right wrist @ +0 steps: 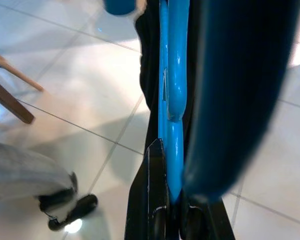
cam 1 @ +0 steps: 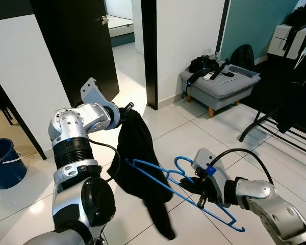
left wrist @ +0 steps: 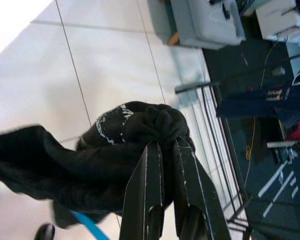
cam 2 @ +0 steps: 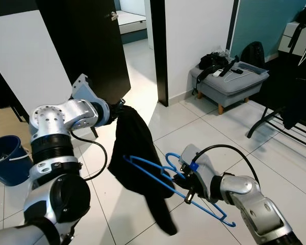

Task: Hang hanger

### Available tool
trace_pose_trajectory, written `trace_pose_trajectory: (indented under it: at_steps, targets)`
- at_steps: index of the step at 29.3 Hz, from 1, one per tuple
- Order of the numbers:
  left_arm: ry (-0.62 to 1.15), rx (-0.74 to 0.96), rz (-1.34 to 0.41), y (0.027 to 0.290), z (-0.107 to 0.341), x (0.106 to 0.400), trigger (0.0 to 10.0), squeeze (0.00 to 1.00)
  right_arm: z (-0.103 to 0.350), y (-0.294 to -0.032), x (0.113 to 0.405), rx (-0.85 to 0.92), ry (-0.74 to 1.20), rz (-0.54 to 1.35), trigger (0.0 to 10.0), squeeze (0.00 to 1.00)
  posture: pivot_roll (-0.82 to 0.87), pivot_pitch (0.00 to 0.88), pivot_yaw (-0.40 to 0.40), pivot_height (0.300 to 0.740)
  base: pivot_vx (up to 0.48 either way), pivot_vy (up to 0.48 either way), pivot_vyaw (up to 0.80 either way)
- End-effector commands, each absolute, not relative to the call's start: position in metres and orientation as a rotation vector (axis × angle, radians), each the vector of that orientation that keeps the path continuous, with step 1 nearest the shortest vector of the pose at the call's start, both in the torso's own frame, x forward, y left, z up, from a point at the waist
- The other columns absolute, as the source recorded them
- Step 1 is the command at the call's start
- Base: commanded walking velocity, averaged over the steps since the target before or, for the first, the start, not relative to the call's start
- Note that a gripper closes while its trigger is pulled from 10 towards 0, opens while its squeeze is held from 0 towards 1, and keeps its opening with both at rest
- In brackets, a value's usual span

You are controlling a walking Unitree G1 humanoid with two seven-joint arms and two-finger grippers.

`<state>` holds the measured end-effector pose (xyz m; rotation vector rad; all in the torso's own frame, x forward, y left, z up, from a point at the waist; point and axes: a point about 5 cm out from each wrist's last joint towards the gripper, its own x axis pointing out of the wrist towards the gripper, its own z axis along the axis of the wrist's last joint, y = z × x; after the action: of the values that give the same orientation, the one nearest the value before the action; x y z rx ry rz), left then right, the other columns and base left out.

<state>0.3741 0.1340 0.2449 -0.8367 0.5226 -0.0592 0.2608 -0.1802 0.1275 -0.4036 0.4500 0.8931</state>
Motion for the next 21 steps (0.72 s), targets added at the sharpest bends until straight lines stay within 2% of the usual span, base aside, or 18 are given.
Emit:
trace_pose_trajectory:
  at_steps: [1, 3, 7, 9, 13, 15, 17, 21]
  targets:
    - [0.454, -0.811, 0.036, 0.155, 0.253, 0.374, 10.0, 0.00, 0.129, -0.185, 0.263, -0.438, 0.465, 0.869, 10.0, 0.00, -0.07, 0.000, 0.088, 0.736, 0.000, 0.000, 0.00]
    - [0.443, -0.786, 0.079, 0.163, 0.252, 0.374, 10.0, 0.00, 0.130, -0.192, 0.263, -0.461, 0.478, 0.850, 10.0, 0.00, -0.07, 0.000, 0.088, 0.736, 0.000, 0.000, 0.00]
    - [0.413, -0.750, 0.186, 0.189, 0.252, 0.371, 10.0, 0.00, 0.139, -0.229, 0.263, -0.549, 0.527, 0.718, 10.0, 0.00, -0.08, 0.000, 0.087, 0.736, 0.000, 0.000, 0.00]
    - [0.413, -0.763, 0.179, 0.188, 0.253, 0.370, 10.0, 0.00, 0.143, -0.238, 0.267, -0.577, 0.515, 0.662, 10.0, 0.00, -0.08, 0.000, 0.088, 0.736, 0.000, 0.000, 0.00]
    - [0.453, -0.804, 0.102, 0.170, 0.251, 0.367, 10.0, 0.00, 0.167, -0.261, 0.302, -0.611, 0.326, 0.310, 10.0, 0.00, -0.07, 0.000, 0.081, 0.736, 0.000, 0.000, 0.00]
    - [0.483, -0.819, 0.077, 0.159, 0.245, 0.365, 10.0, 0.00, 0.181, -0.261, 0.313, -0.573, 0.219, 0.230, 10.0, 0.00, -0.07, 0.000, 0.081, 0.736, 0.000, 0.000, 0.00]
    - [0.491, -0.827, 0.074, 0.156, 0.242, 0.365, 10.0, 0.00, 0.184, -0.254, 0.315, -0.526, 0.199, 0.257, 10.0, 0.00, -0.07, 0.000, 0.079, 0.736, 0.000, 0.000, 0.00]
    - [0.491, -0.844, 0.071, 0.150, 0.238, 0.365, 10.0, 0.00, 0.183, -0.230, 0.311, -0.424, 0.195, 0.421, 10.0, 0.00, -0.07, 0.000, 0.079, 0.736, 0.000, 0.000, 0.00]
